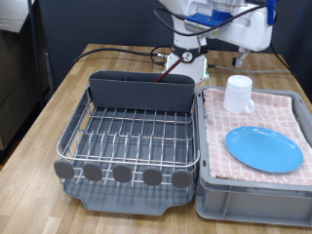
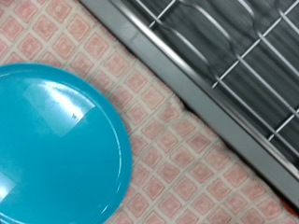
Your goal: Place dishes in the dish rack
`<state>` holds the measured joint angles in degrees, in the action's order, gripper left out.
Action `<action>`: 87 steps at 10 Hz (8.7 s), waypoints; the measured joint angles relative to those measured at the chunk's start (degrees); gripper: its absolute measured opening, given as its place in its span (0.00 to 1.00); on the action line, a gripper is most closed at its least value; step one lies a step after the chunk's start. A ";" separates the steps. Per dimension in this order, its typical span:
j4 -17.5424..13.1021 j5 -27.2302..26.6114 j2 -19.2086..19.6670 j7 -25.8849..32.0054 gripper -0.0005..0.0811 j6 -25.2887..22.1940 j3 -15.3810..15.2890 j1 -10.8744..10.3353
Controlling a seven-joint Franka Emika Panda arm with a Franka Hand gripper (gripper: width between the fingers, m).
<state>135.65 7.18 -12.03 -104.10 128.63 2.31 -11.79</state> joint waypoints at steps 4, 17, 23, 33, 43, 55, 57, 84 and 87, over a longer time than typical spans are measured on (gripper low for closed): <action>-3.44 -1.15 1.91 -3.11 0.99 -2.58 -2.62 -0.33; 8.66 -22.41 7.37 15.49 0.99 25.21 -2.41 -0.49; 10.69 -35.56 8.09 30.74 0.99 28.95 -3.17 -1.89; 10.53 -57.43 14.51 50.77 0.99 36.36 -6.62 -2.15; 7.94 -59.04 21.16 53.46 0.99 38.95 -6.75 -2.10; 4.41 -68.79 25.37 61.92 0.75 41.09 -8.18 -1.88; 4.35 -69.14 25.42 62.19 0.35 41.16 -8.23 -1.88; 6.00 -1.00 6.40 12.02 0.03 12.86 8.72 -8.80; 2.05 4.59 3.73 10.48 0.03 3.18 7.07 -8.84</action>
<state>137.70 11.76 -8.30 -93.62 131.81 9.38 -20.63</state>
